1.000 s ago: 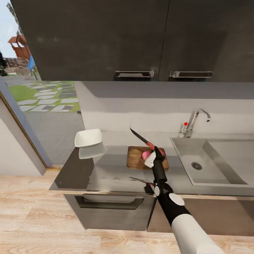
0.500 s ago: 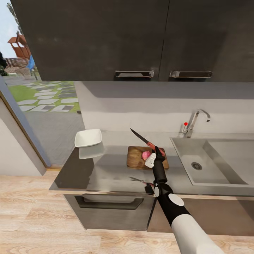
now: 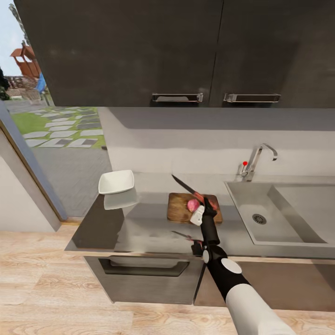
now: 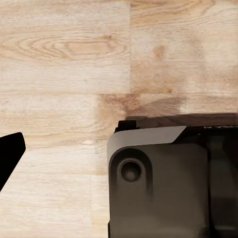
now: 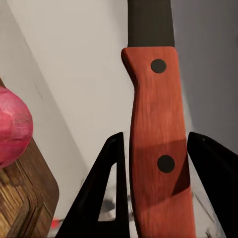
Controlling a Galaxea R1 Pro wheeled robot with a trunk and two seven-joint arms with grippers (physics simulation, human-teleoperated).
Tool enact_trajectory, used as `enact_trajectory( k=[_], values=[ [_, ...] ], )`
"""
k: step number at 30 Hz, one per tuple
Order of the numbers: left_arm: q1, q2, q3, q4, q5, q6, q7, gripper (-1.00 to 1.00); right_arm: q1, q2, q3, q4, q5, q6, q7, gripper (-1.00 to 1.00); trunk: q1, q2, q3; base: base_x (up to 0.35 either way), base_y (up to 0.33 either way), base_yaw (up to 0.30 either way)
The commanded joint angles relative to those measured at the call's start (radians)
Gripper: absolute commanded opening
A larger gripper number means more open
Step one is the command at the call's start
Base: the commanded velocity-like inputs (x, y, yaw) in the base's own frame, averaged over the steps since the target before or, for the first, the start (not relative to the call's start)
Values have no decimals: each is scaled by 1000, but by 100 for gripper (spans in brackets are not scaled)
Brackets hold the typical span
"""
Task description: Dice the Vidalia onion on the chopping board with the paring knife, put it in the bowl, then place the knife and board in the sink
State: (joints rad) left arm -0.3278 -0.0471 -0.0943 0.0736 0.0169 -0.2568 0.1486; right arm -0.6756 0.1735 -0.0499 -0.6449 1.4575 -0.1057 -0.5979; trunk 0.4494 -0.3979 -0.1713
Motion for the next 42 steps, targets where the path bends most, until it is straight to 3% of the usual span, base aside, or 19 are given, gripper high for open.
enact_trajectory(
  k=[1, 12, 16, 20, 31, 42],
  values=[
    [-2, -1, -8, 5, 1, -7, 5, 100, -2, 1, -5, 5, 4, -7, -2, -100, 1, -2, -2, 0, 0, 0],
    [-2, 0, -8, 5, 1, -7, 5, 100, -1, 1, -5, 19, 4, 19, -2, -100, 1, -2, -2, 0, 0, 0],
    [-2, 5, -7, 5, 1, -8, 4, 100, -1, -2, -4, 42, 27, 42, -1, -100, 1, -2, -2, 0, 0, 0],
    [-2, 7, -8, 5, 1, -7, 5, 100, -1, 1, -5, 41, 6, 30, -12, -100, 1, -2, -2, 0, 0, 0],
    [-2, 7, -8, 5, 1, -7, 5, 100, -1, -5, -8, 12, -2, 17, -16, -100, 1, -2, -2, 0, -9, 0],
    [-2, 6, -8, 5, 1, -7, 5, 100, -1, -6, -6, 12, 1, 17, -15, -100, 1, -2, -2, -9, -263, 0]
  ],
)
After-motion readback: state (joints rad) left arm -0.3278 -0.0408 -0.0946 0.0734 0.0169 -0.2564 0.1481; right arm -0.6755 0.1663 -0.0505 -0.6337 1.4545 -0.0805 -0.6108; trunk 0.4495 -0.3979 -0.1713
